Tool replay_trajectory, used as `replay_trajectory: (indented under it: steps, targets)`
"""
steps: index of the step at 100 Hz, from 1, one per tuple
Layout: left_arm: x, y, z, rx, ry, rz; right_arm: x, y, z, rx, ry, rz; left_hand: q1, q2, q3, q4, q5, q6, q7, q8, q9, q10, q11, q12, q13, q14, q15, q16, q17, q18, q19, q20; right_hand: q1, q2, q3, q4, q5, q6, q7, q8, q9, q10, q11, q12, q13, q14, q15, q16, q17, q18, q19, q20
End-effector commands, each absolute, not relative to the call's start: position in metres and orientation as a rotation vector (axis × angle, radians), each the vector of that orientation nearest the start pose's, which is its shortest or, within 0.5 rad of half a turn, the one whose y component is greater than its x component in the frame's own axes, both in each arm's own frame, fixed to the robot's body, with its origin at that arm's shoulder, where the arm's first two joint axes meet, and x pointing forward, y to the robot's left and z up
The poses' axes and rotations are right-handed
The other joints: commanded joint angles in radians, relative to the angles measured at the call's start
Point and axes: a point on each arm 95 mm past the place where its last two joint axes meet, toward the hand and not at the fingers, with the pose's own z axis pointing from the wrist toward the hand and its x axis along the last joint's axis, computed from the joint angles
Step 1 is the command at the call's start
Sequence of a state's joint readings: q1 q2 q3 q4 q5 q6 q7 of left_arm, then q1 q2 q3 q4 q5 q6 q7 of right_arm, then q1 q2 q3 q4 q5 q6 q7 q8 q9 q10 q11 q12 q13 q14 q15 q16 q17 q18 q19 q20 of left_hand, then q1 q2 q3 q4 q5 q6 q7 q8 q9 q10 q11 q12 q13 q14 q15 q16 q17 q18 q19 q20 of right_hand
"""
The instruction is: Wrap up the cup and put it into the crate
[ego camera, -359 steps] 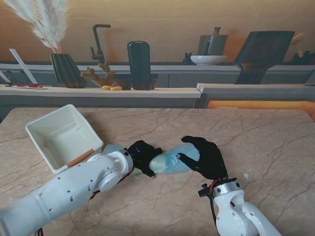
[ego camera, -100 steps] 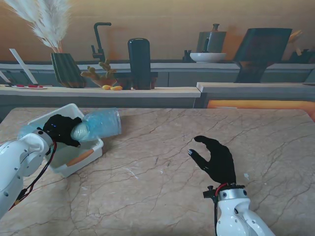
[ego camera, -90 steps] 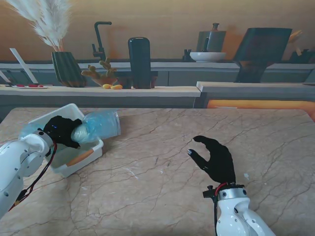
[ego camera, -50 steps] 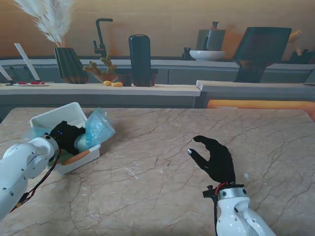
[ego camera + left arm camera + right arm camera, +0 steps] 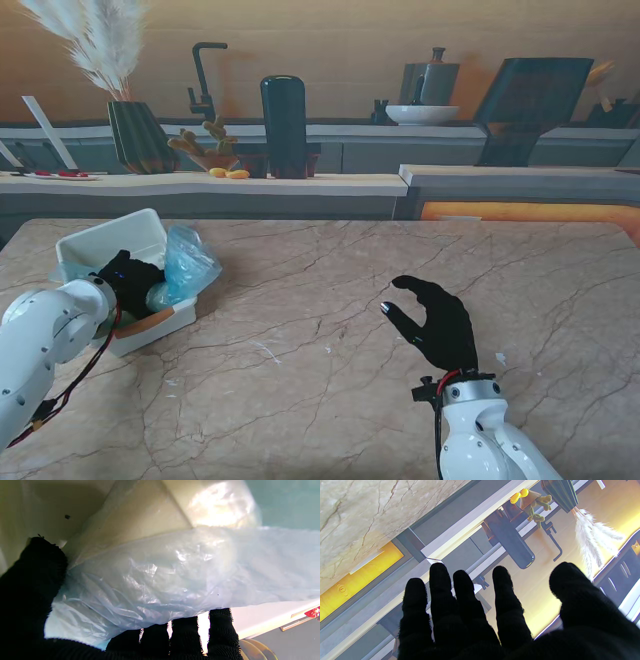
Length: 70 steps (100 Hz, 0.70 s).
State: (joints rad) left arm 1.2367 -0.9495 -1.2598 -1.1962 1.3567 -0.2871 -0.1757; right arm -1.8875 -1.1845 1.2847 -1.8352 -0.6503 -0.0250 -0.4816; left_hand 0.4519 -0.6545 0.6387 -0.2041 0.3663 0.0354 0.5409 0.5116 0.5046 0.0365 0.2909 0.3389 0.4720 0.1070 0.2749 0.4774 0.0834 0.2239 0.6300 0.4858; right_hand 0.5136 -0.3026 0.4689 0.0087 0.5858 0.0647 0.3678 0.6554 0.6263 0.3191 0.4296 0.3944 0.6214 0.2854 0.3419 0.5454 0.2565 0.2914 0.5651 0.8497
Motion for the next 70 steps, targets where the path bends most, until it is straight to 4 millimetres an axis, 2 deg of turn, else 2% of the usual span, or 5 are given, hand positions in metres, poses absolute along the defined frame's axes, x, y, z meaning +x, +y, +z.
replay_trajectory:
  steps: [1, 23, 59, 70]
  targets:
    - [0.488, 0.145, -0.313, -0.922, 1.874, -0.853, 0.314, 0.011, -0.303, 1.443, 0.767, 1.916, 0.011, 0.155, 0.049, 0.092, 0.067, -0.14, 0.051, -0.009, -0.033, 0.019, -0.02, -0.02, -0.032, 0.02, -0.014, -0.019, -0.029, 0.02, -0.033, -0.016, -0.031, 0.034, -0.021, 0.024, 0.013, -0.025, 0.01, -0.003, 0.01, 0.001, -0.01, 0.0, 0.009, -0.005, 0.005, 0.011, -0.002, 0.006, -0.022, 0.029]
    - [0.489, 0.136, -0.3, -0.859, 1.868, -0.831, 0.313, 0.01, -0.303, 1.44, 0.758, 1.917, -0.02, 0.161, 0.004, 0.099, 0.053, -0.11, -0.015, -0.023, -0.065, 0.03, -0.039, -0.024, -0.062, 0.028, -0.036, -0.03, -0.047, 0.034, -0.076, -0.017, -0.032, 0.035, -0.022, 0.024, 0.012, -0.027, 0.011, -0.003, 0.009, 0.002, -0.01, 0.0, 0.009, -0.006, 0.005, 0.011, -0.001, 0.007, -0.023, 0.03]
    - [0.487, 0.121, -0.274, -0.749, 1.894, -0.738, 0.313, 0.009, -0.304, 1.439, 0.76, 1.921, -0.014, 0.194, -0.068, 0.107, 0.039, -0.111, -0.079, -0.033, -0.087, 0.034, -0.067, -0.025, -0.081, 0.041, -0.057, -0.038, -0.055, 0.04, -0.116, -0.006, -0.032, 0.036, -0.022, 0.024, 0.012, -0.026, 0.011, -0.003, 0.01, 0.002, -0.01, -0.001, 0.008, -0.006, 0.005, 0.011, -0.001, 0.006, -0.023, 0.031]
    - [0.486, 0.117, -0.268, -0.76, 1.937, -0.649, 0.313, 0.009, -0.304, 1.438, 0.756, 1.922, 0.018, 0.238, -0.167, 0.119, 0.021, -0.111, -0.144, -0.05, -0.119, 0.037, -0.095, -0.034, -0.109, 0.04, -0.082, -0.053, -0.061, 0.03, -0.155, -0.002, -0.031, 0.036, -0.022, 0.024, 0.012, -0.027, 0.012, -0.003, 0.009, 0.003, -0.01, -0.001, 0.009, -0.005, 0.005, 0.011, 0.0, 0.006, -0.023, 0.031]
